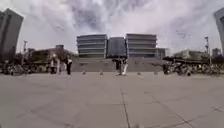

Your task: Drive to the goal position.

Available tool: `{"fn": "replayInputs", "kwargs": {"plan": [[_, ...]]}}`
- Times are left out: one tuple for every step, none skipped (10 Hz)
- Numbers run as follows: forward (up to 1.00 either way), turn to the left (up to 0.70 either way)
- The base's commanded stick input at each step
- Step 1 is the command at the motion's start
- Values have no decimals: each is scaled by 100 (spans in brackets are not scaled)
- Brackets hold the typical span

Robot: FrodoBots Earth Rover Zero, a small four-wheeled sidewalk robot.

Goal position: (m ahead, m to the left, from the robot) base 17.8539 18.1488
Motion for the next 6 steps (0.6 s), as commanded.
{"fn": "replayInputs", "kwargs": {"plan": [[59, 0], [59, 0], [59, 0], [59, 0], [59, 0], [59, 0]]}}
